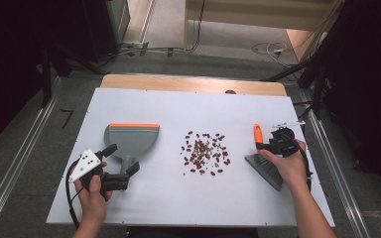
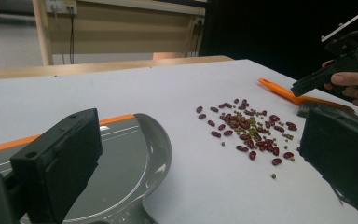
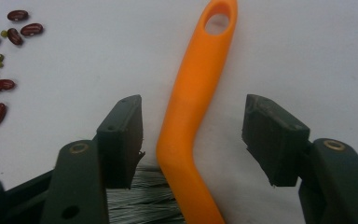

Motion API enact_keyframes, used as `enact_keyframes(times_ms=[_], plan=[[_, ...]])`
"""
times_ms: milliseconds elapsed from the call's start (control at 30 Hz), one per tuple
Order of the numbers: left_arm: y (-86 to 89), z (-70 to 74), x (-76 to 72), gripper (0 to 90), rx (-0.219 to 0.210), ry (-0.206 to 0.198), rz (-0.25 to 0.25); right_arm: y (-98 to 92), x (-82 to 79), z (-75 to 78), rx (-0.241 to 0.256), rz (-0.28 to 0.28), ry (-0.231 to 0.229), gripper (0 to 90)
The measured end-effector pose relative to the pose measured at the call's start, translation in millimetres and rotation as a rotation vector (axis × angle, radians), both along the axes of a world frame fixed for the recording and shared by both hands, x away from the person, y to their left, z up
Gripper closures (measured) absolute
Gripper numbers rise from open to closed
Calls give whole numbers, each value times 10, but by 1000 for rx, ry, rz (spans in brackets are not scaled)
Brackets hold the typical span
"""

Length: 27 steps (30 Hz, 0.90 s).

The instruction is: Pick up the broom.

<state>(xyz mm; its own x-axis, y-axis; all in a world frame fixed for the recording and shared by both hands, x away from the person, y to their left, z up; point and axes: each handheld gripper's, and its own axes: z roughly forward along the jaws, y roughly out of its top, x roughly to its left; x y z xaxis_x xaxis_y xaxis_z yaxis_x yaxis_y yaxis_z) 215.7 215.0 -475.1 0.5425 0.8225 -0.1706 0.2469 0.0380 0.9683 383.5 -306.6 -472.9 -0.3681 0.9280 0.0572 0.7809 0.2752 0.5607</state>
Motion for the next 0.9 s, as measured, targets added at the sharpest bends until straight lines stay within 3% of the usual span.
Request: enact_keyframes(times_ms=[167,267,400,533,600,700,900], plan=[[-26,-7,16,0,4,6,4,62,30,-47,-11,2,26,433],[-22,-7,7,0,9,5,3,129,31,-91,-52,9,43,463],[-3,-16,-6,0,11,10,6,193,15,-93,-116,23,32,527],[8,-17,-10,0,1,13,12,200,28,-84,-106,16,54,601],[6,-16,-11,0,6,14,12,195,37,-80,-90,-15,65,641],[-35,-13,-17,0,35,11,12,169,56,-74,-64,-49,82,688],[-120,55,-46,0,48,1,5,135,9,-101,-39,-51,37,692]])
